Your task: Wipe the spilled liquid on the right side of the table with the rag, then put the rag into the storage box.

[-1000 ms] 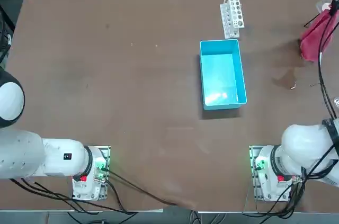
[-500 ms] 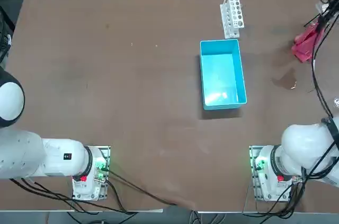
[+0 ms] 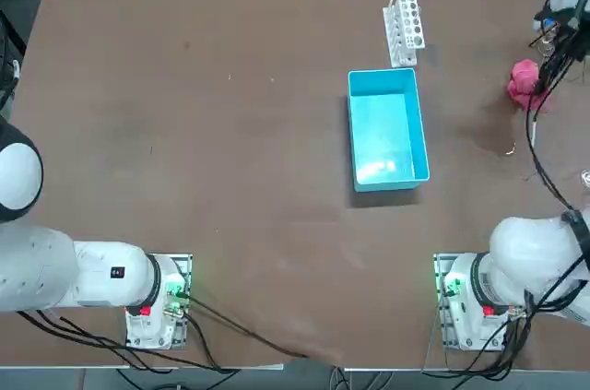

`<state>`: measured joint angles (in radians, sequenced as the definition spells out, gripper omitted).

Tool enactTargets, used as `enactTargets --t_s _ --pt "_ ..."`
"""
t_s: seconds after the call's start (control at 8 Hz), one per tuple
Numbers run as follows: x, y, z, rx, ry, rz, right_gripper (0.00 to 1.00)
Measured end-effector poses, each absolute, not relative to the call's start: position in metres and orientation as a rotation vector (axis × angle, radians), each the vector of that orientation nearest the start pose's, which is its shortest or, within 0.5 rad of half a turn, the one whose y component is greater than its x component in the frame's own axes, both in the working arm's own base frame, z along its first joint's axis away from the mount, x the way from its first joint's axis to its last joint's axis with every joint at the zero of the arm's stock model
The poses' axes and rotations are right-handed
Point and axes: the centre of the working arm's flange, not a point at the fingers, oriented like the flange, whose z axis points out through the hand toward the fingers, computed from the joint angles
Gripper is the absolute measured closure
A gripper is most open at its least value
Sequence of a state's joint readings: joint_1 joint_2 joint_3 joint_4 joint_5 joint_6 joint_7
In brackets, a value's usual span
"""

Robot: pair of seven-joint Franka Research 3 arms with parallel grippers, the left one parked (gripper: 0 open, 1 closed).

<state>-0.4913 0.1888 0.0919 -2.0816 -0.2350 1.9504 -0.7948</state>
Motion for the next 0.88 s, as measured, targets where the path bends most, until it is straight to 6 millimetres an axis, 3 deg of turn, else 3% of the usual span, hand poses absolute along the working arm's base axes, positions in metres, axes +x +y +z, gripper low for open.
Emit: enactTargets --t_s 0.38,0.88 --pt "0.428 -0.189 0.279 -2.899 -0.680 0.700 0.98" --pt "0.389 -0.134 0.254 -2.803 -0.630 0.702 0.98"
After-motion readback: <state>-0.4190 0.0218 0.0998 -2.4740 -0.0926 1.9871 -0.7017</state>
